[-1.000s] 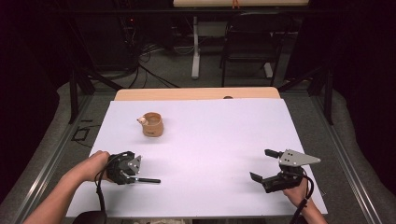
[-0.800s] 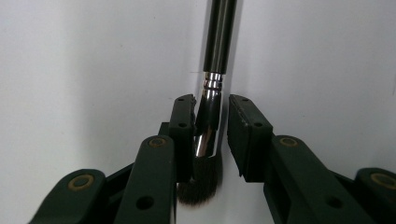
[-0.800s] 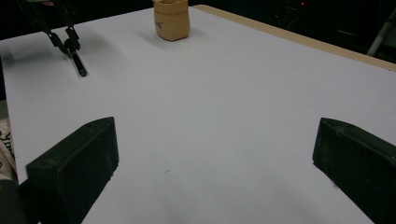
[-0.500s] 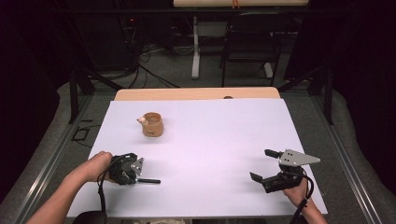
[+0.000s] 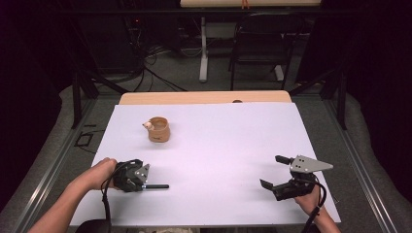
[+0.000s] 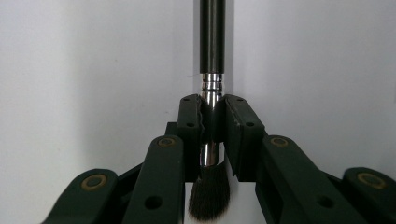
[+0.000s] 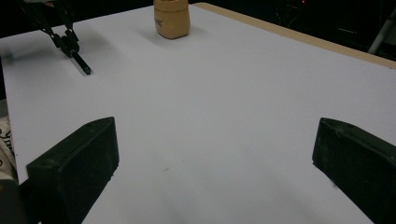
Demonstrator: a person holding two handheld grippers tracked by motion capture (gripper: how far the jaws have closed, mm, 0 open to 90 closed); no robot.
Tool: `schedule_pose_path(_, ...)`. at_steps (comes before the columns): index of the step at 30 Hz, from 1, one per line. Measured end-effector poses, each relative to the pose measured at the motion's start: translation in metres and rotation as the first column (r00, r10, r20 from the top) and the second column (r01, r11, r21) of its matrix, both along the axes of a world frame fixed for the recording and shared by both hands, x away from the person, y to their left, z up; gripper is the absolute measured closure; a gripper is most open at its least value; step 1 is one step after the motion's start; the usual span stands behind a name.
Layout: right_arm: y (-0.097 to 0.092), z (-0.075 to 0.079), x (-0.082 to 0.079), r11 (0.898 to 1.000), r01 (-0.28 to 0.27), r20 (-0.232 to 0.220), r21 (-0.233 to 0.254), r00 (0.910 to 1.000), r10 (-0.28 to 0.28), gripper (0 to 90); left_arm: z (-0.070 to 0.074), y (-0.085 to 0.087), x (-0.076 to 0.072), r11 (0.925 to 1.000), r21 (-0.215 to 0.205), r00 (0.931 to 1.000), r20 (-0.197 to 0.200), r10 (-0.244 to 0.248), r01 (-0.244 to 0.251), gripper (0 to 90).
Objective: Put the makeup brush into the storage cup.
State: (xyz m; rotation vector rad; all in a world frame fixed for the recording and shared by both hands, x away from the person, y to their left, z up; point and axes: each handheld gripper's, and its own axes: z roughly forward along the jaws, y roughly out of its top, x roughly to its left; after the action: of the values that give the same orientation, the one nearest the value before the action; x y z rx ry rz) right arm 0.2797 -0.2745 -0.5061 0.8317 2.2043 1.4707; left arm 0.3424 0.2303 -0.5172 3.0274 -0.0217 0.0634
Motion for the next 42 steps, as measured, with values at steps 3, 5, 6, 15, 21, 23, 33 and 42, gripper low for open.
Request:
schedule_pose_path(3,0.0,0.0,0.0,1.0,0.001,-0.001,-0.001,1.0,-0.001,0.1,0.005,-0.003,0.0,1.0,-0.003,1.0,0.0,0.001,-0.001,77.0)
schedule_pose_path(5,0.0,0.0,0.0,1.0,0.002,-0.001,-0.003,1.0,-0.002,0.1,0.008,-0.005,-0.001,0.9999,-0.014,1.0,0.003,0.008,-0.008,77.0)
schedule_pose_path(6,0.0,0.0,0.0,1.0,0.002,-0.001,-0.003,1.0,-0.002,0.1,0.008,-0.005,-0.001,0.9999,-0.014,1.0,0.003,0.008,-0.008,77.0)
schedule_pose_path(15,0.0,0.0,0.0,1.0,-0.002,-0.006,-0.008,1.0,0.002,0.0,0.015,-0.015,-0.004,0.9997,-0.024,1.0,0.006,0.005,-0.005,77.2)
schedule_pose_path(21,0.001,0.0,0.0,1.0,-0.005,-0.013,-0.008,0.9999,0.005,0.1,0.017,-0.023,-0.005,0.9996,-0.029,1.0,0.005,0.005,-0.005,77.2)
schedule_pose_path(23,0.001,-0.001,0.0,1.0,-0.006,-0.009,-0.008,0.9999,0.006,0.1,0.018,-0.027,-0.006,0.9997,-0.026,1.0,0.009,0.003,-0.003,77.2)
schedule_pose_path(33,0.001,-0.001,0.001,1.0,-0.007,-0.012,-0.01,0.9999,0.007,0.2,0.02,-0.048,-0.009,0.9998,-0.019,0.9999,0.015,-0.004,0.005,77.2)
schedule_pose_path(42,0.001,-0.001,0.001,1.0,-0.009,-0.011,-0.012,0.9999,0.009,0.3,0.022,-0.069,-0.011,0.9995,-0.023,0.9996,0.017,-0.023,0.024,77.2)
